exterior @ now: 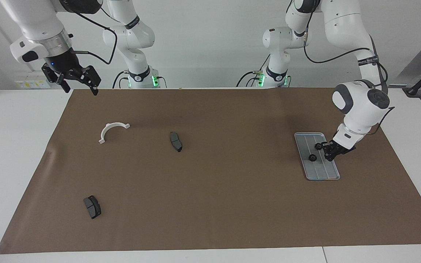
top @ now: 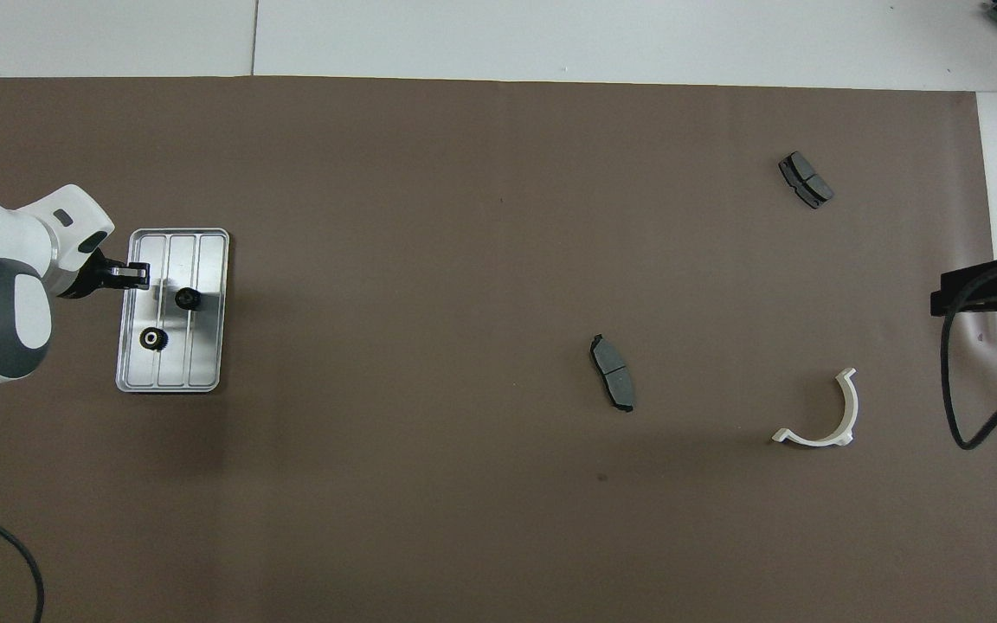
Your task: Pick bearing gear from pile to tray
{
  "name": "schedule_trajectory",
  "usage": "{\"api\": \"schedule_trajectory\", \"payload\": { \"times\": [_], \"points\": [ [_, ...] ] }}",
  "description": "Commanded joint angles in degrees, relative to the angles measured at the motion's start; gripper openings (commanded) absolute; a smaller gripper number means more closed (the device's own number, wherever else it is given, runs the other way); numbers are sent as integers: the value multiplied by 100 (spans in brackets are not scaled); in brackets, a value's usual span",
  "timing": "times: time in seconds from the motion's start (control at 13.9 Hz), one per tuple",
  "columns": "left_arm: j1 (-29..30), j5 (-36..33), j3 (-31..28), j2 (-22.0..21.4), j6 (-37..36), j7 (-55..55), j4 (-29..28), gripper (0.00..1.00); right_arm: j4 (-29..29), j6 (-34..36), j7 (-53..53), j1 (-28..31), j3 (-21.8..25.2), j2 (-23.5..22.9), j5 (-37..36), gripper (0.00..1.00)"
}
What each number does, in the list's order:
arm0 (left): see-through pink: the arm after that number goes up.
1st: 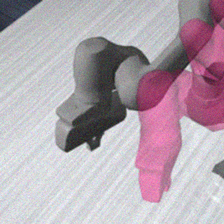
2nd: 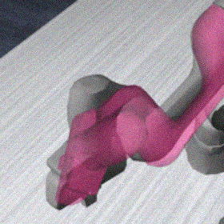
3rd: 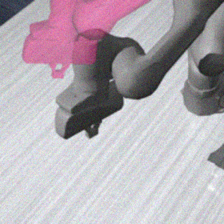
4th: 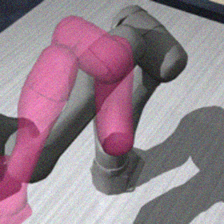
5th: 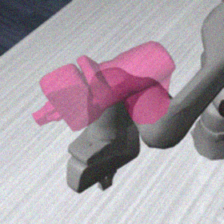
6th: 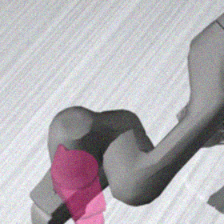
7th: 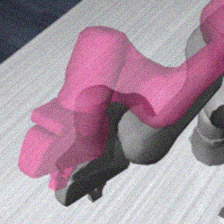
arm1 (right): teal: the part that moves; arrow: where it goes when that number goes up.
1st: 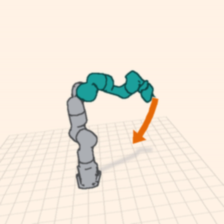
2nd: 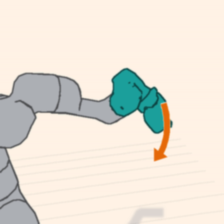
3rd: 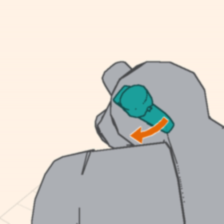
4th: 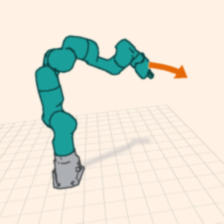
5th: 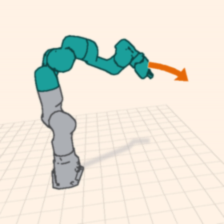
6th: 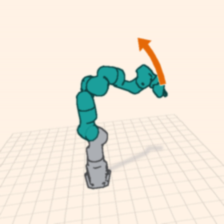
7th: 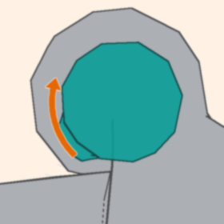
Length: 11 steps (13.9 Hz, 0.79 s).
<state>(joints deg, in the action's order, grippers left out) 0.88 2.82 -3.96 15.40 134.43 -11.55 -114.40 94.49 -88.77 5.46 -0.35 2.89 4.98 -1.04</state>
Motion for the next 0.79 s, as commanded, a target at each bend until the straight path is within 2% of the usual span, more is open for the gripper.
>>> {"api": "schedule_trajectory", "payload": {
  "times": [0.0,0.14,0.29,0.43,0.72],
  "points": [
    [35,-19,53,-151,154,48,-154,63,140,-35,8,123,-52,82,131,100],
    [-18,-19,53,-125,101,301,-31,75,140,-44,8,123,-52,82,131,100],
    [-44,-28,62,-125,-240,469,258,79,140,-35,17,106,-43,82,131,100],
    [-44,-19,97,-160,-1072,478,767,79,140,-35,17,105,-52,82,131,100],
    [-228,-27,115,-187,-3198,811,2251,79,166,-53,26,97,-52,91,131,100]
  ]
}}
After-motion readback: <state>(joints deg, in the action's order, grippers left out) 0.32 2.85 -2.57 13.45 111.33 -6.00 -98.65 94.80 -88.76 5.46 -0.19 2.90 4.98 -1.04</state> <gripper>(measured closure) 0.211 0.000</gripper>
